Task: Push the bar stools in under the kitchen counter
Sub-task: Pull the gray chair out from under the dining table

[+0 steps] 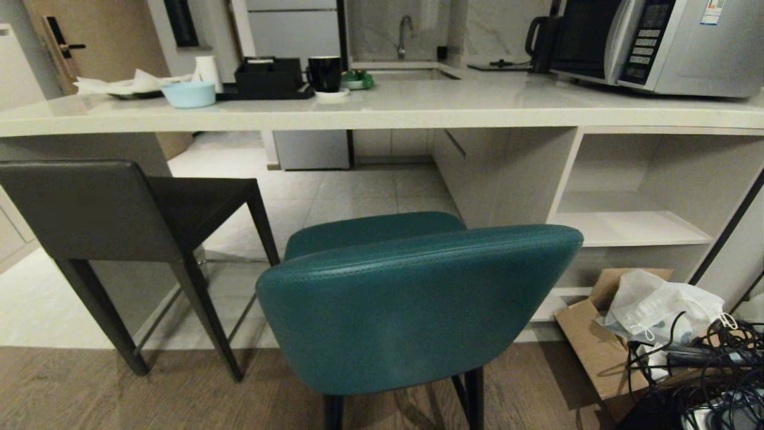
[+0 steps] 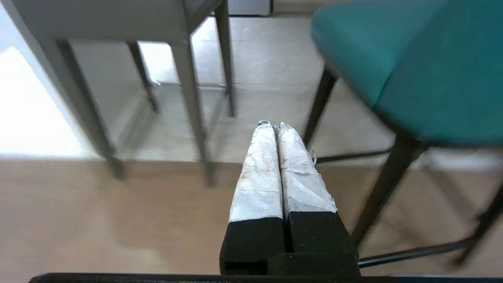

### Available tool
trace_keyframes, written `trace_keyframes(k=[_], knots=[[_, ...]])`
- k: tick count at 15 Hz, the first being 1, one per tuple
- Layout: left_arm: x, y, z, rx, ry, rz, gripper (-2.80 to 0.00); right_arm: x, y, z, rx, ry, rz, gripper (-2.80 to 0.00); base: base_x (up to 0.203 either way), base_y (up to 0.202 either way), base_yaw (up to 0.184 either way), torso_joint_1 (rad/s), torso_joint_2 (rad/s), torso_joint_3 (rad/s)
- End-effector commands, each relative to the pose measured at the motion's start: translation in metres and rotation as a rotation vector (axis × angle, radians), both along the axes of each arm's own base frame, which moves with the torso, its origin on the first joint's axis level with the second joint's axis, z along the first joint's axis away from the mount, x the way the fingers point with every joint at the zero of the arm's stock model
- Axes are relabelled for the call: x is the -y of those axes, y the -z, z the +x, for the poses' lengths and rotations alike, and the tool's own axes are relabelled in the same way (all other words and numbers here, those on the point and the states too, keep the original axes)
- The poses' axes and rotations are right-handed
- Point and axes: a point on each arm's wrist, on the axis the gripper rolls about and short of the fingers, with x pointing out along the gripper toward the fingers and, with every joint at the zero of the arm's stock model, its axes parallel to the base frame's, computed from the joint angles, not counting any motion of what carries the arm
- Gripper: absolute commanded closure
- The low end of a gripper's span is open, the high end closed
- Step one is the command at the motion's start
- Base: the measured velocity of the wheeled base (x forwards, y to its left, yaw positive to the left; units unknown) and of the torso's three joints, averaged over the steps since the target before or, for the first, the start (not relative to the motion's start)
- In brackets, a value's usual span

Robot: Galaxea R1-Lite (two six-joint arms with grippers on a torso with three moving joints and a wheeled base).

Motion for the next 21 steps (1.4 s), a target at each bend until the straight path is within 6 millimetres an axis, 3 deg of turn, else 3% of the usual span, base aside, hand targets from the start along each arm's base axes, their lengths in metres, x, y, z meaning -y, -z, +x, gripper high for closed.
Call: trace_keyframes(k=[1, 15, 21], knots=[[0.0002, 0.0026, 0.0001, -0.022, 0.01, 0.068, 0.0, 0.0, 0.0001, 0.0, -0.001, 0.0, 0.0, 0.0, 0.0, 0.0, 0.0, 0.0, 0.0, 0.0], [0.0007, 0.0045, -0.0002, -0.045, 0.03, 0.051, 0.0, 0.0, 0.0001, -0.0001, 0.001, 0.001, 0.001, 0.0, 0.0, 0.0, 0.0, 0.0, 0.0, 0.0], [0.0007, 0.0045, -0.0001, -0.046, 0.03, 0.051, 0.0, 0.0, 0.0001, -0.0001, 0.001, 0.001, 0.001, 0.0, -0.143, 0.0, -0.002, 0.001, 0.0, 0.003]])
